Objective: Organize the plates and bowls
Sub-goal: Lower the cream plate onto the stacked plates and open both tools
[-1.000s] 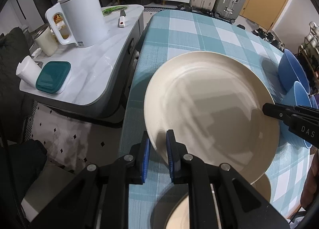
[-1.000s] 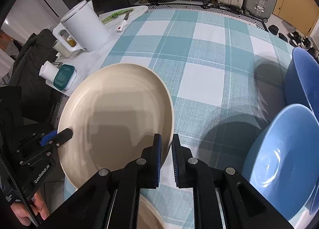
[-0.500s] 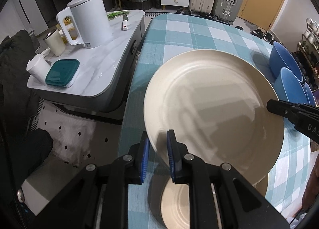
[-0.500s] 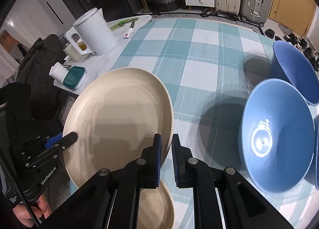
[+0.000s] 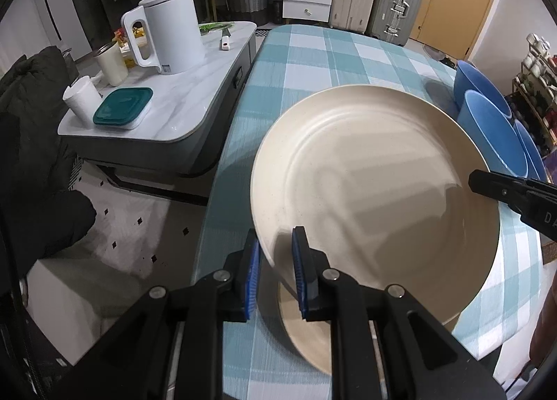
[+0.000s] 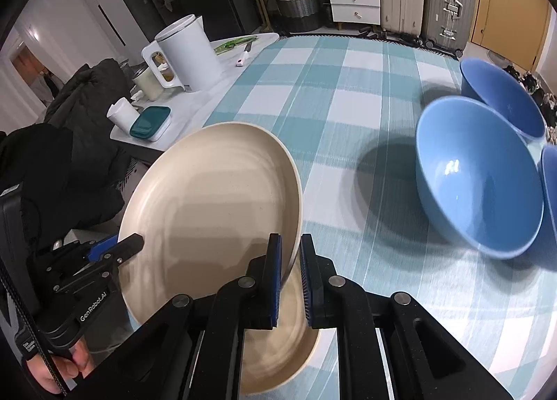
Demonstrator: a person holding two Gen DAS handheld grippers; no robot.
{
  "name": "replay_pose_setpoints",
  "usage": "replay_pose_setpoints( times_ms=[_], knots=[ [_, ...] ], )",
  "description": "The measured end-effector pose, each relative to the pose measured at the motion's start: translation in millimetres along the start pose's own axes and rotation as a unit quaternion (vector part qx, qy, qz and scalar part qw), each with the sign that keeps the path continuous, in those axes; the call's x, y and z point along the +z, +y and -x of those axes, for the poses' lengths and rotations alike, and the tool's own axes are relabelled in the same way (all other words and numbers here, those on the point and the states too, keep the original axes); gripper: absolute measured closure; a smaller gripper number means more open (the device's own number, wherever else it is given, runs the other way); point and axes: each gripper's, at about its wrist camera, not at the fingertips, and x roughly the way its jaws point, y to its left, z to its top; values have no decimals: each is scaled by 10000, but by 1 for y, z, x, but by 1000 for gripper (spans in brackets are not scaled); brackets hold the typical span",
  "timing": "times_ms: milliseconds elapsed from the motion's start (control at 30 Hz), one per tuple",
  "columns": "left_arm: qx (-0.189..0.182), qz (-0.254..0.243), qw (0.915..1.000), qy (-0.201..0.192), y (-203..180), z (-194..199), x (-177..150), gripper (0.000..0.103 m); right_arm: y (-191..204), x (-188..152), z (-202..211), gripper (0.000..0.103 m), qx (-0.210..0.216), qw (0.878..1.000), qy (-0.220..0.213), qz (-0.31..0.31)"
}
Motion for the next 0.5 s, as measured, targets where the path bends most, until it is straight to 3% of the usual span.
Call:
replay_pose_setpoints(
  times_ms=[133,500],
  knots=[
    [-110,-28,9999,63,0,1,-17,87,-7,-17,-3,92,153,9998,21,-126],
    [34,-123,9998,169,-6,-7,-41,87,-4,-44,-12,92,42,10000,-7,52]
  ],
)
